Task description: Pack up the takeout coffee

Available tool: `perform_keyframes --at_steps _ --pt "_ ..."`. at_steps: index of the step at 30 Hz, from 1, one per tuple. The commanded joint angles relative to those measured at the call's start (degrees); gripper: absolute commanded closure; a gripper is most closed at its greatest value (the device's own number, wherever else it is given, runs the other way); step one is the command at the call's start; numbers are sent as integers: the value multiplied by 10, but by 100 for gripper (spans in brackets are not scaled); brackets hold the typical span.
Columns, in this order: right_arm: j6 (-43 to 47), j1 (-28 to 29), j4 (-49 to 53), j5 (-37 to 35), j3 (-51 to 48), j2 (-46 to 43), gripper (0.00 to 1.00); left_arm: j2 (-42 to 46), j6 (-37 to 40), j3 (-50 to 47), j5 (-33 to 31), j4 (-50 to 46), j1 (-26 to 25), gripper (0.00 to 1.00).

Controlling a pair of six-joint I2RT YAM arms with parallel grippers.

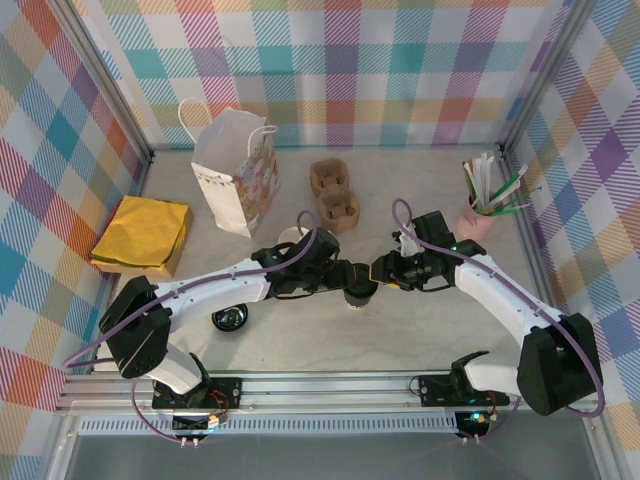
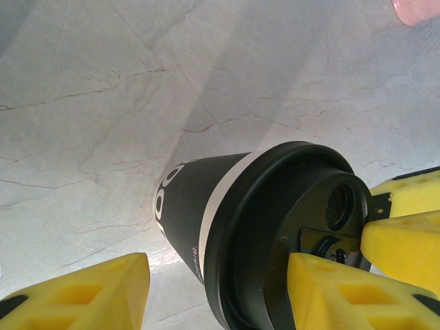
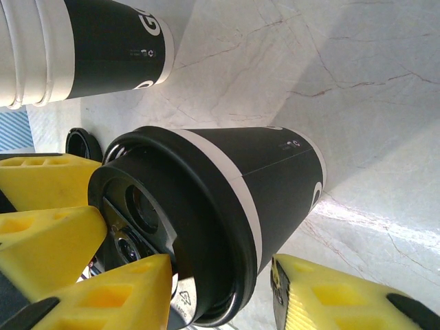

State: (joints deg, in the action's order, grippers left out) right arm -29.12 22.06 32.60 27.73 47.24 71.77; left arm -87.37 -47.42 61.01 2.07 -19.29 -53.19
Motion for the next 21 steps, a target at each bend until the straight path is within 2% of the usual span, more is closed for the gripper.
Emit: perform_keyframes --at_steps 1,12,21 --pt "14 -4 12 -11 -11 10 58 -10 -8 -5 -5 -8 -6 46" --pt "14 -4 21 -24 -20 14 58 -11 -29 -49 -14 -11 -5 49" --pt "14 -4 29 -26 -16 12 57 -3 -29 -42 -15 -27 -3 52"
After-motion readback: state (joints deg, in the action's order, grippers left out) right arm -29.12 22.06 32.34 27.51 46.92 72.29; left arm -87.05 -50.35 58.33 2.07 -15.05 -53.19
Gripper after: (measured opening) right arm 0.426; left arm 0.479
